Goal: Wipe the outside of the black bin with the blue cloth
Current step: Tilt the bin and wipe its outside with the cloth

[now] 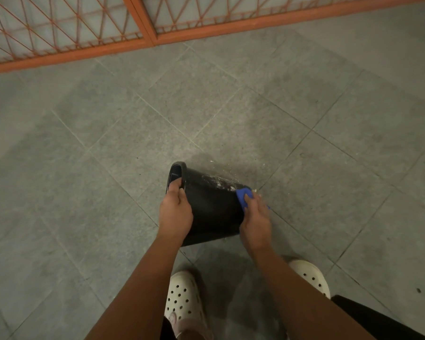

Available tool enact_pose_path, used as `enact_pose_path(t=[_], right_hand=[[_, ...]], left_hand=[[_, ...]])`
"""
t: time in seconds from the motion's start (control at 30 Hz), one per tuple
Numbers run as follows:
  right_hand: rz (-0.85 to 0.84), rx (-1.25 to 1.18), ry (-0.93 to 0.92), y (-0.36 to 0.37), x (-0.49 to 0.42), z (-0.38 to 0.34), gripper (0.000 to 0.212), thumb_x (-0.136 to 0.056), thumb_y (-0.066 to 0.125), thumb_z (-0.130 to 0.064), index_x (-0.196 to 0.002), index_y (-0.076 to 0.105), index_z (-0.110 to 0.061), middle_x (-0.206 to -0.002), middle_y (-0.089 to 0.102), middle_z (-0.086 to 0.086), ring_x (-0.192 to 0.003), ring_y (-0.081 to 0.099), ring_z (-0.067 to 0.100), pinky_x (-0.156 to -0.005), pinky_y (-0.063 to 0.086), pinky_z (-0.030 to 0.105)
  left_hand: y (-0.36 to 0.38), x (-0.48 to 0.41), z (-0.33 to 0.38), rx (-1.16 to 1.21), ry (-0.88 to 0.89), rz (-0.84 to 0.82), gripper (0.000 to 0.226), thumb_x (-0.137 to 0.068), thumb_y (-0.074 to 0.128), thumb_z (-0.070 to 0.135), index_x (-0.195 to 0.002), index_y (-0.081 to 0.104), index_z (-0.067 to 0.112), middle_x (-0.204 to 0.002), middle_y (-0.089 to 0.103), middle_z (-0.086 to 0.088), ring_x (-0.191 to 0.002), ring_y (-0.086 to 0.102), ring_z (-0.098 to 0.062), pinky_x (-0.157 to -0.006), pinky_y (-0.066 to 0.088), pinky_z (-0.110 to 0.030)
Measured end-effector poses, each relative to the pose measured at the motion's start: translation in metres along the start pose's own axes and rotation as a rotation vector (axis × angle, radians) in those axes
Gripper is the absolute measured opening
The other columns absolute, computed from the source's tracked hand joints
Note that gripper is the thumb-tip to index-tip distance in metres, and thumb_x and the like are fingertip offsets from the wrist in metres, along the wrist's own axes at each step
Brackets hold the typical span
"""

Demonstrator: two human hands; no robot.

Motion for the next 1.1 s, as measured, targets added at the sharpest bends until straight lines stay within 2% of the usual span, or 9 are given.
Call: enact_pose_path(t=[0.17,0.3,0.37,0.53,0.67,0.73,0.83,0.97,1.1], right_hand=[[-0.005,0.007,-0.127,-0.001,-0.010,-0.002,0.042,-0.091,0.046,0.001,-0.132,0.047,-0.006,-0.143,0.043,0.012,-0.137,0.032,0.026,-0.116,0.021,0.034],[-0.020,0.035,0.138,0.000,-0.011,0.008,0.042,-0.096,0.041,-0.012,-0.138,0.038,-0.009,-0.143,0.038,0.017,-0.129,0.040,0.031,-0.108,0.032,0.037],[-0.014,0.115,0.103,0.004,0.000,0.005,0.048,-0.091,0.046,-0.004,-0.138,0.037,-0.005,-0.137,0.042,0.021,-0.123,0.044,0.034,-0.104,0.037,0.040],[-0.018,0.109,-0.099,0.008,0.001,-0.007,0.052,-0.084,0.052,0.007,-0.134,0.045,-0.005,-0.141,0.043,0.017,-0.132,0.038,0.031,-0.112,0.019,0.031],[-0.113,0.133,-0.017,0.000,-0.022,-0.003,0.042,-0.096,0.042,-0.012,-0.137,0.040,-0.011,-0.147,0.036,0.010,-0.137,0.031,0.024,-0.116,0.021,0.044],[-0.120,0.060,0.119,-0.002,-0.021,0.001,0.041,-0.097,0.039,-0.013,-0.138,0.039,-0.011,-0.150,0.032,0.008,-0.138,0.029,0.023,-0.116,0.021,0.041],[-0.045,-0.026,0.038,-0.001,-0.009,-0.010,0.034,-0.094,0.044,-0.005,-0.127,0.051,-0.005,-0.144,0.039,0.012,-0.133,0.037,0.025,-0.112,0.025,0.029],[0.020,-0.038,-0.110,-0.005,-0.007,-0.015,0.028,-0.091,0.051,-0.005,-0.117,0.058,-0.006,-0.137,0.038,0.014,-0.118,0.045,0.019,-0.101,0.035,0.018],[0.000,-0.018,-0.077,-0.002,-0.007,-0.010,0.038,-0.091,0.052,-0.008,-0.128,0.051,-0.006,-0.135,0.044,0.013,-0.123,0.044,0.025,-0.107,0.036,0.032]], left_hand=[[0.007,0.006,-0.002,0.045,0.014,0.037,0.035,-0.103,0.032,0.023,-0.135,0.046,0.019,-0.105,0.054,0.003,-0.097,0.051,-0.013,-0.088,0.041,-0.028],[0.012,0.007,-0.003,0.017,0.053,0.105,0.030,-0.102,0.035,0.021,-0.127,0.052,0.020,-0.087,0.054,0.011,-0.081,0.052,-0.003,-0.084,0.047,-0.028],[0.011,0.006,-0.004,-0.003,0.074,0.122,0.029,-0.102,0.036,0.019,-0.125,0.053,0.019,-0.081,0.052,0.016,-0.076,0.050,0.002,-0.074,0.045,-0.022],[0.008,0.005,-0.004,-0.051,0.128,0.128,0.031,-0.101,0.038,0.018,-0.127,0.054,0.016,-0.092,0.056,0.006,-0.080,0.051,-0.002,-0.079,0.043,-0.024],[0.006,0.013,-0.008,0.003,0.131,0.178,0.029,-0.100,0.040,0.014,-0.124,0.057,0.013,-0.095,0.057,0.006,-0.088,0.053,-0.008,-0.083,0.043,-0.021],[0.006,0.016,-0.008,0.015,0.144,0.173,0.029,-0.100,0.041,0.014,-0.123,0.058,0.012,-0.093,0.057,0.006,-0.087,0.056,-0.011,-0.080,0.046,-0.020],[0.003,0.013,-0.009,0.050,0.131,0.148,0.027,-0.099,0.041,0.014,-0.119,0.059,0.013,-0.094,0.059,0.003,-0.088,0.057,-0.011,-0.082,0.047,-0.027],[-0.007,0.007,-0.013,0.084,0.121,0.094,0.024,-0.099,0.041,0.013,-0.113,0.060,0.017,-0.091,0.057,0.014,-0.085,0.053,0.007,-0.074,0.039,-0.010],[-0.010,0.003,-0.010,0.049,0.050,0.006,0.020,-0.102,0.035,0.018,-0.110,0.053,0.022,-0.087,0.054,0.013,-0.083,0.055,0.007,-0.064,0.040,-0.005]])
Point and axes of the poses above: each hand's wrist, its own x-axis away from the middle knuckle, its own y-axis out of the palm, z = x × y, the point moved 2 cm from there along -x, towards the middle knuckle
